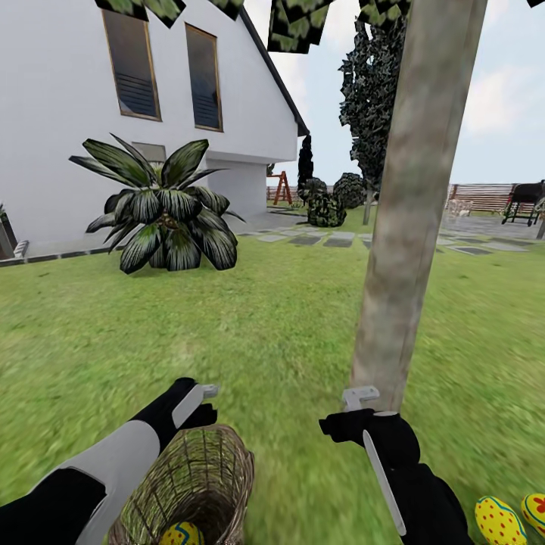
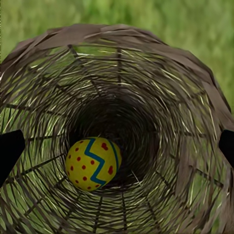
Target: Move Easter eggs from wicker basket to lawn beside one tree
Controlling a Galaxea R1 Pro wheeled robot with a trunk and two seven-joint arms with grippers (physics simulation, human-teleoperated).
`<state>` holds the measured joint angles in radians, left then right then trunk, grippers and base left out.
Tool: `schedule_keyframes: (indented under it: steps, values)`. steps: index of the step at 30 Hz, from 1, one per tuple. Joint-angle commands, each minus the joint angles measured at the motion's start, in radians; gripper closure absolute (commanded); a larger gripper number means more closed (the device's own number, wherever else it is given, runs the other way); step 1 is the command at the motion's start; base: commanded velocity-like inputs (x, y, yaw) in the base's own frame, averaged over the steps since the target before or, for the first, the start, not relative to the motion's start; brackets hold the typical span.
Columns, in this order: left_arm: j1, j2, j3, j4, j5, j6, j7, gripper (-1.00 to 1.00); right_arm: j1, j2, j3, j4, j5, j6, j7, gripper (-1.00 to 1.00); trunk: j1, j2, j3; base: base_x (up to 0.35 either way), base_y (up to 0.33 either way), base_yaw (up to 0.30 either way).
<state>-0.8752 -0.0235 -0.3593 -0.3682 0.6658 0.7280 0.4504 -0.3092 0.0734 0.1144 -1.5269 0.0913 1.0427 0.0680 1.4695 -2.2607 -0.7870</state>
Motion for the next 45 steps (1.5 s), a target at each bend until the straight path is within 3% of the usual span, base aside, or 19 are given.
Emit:
schedule_keyframes:
  steps: [1,13,34,45]
  values:
    - [-0.001,0.002,-0.007,-0.001,0.011,0.003,0.008,-1.00,-0.001,0.000,0.000,-0.001,0.009,0.005,0.007,-1.00,0.004,-0.008,-0.004,0.000,0.000,0.000]
    - [-0.001,0.041,-0.006,-0.001,0.012,0.004,0.009,-1.00,-0.001,0.000,-0.002,0.000,0.010,0.005,0.007,-1.00,0.050,-0.092,-0.042,0.000,0.000,0.000]
    - [-0.001,0.046,-0.006,0.000,0.012,0.004,0.008,-1.00,-0.001,0.000,-0.002,0.004,0.010,0.005,0.006,-1.00,0.130,-0.239,-0.108,0.000,0.000,0.000]
    - [-0.001,0.046,-0.006,0.000,0.012,0.004,0.008,-1.00,-0.001,0.000,-0.003,0.004,0.010,0.005,0.006,-1.00,0.135,-0.242,-0.150,0.000,0.000,0.000]
